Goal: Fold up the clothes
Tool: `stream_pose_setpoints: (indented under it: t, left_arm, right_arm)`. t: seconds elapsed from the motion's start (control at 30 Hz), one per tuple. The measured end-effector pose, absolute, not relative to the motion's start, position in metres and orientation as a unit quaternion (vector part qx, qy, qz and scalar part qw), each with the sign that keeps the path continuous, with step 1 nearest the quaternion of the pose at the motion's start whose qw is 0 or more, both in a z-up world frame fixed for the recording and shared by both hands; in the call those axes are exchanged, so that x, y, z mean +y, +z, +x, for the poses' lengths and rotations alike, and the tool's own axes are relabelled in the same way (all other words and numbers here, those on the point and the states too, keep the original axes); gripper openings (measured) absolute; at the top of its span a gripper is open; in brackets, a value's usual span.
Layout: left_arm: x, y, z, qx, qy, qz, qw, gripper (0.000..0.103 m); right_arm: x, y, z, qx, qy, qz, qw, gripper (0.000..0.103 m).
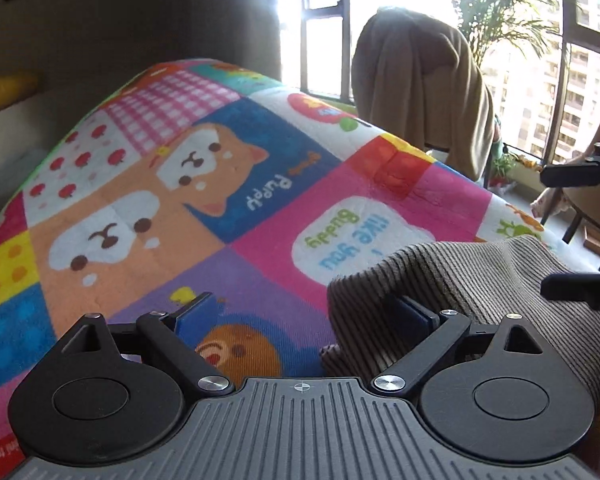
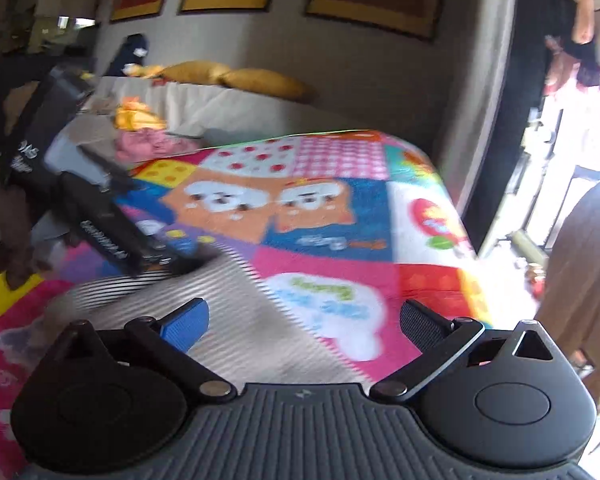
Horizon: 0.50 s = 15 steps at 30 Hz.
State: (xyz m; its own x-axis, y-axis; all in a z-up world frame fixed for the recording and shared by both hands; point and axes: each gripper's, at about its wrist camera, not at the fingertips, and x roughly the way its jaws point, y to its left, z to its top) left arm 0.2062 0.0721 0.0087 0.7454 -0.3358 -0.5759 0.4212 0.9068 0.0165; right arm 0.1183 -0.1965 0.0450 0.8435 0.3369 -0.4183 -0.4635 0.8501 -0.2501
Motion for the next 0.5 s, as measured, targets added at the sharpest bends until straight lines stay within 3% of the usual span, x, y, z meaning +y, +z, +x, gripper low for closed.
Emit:
stream_pose_setpoints:
  t: [0.13,0.27,0.5]
  left_arm:
    - [0.075,-0.003,0.225,0.311,-0.189,0.064,0.929,0.098]
    - [0.093,0.007,0.214,0.315,-0.165,0.026,0.934,0.096]
    - [0.147,0.024,0.125,0.325,-0.281,-0.211,0.878,0.097]
  right_arm:
    - [-0.206,0.018,0.148,0.223,0.149,-0.216,0.939,0.102]
    - [-0.226,0.009,0.162,0.258,0.162,-0.135,0.943,0.102]
    - [-0.226,0.006,0.159,0.253,0.176,-0.143,0.941,0.102]
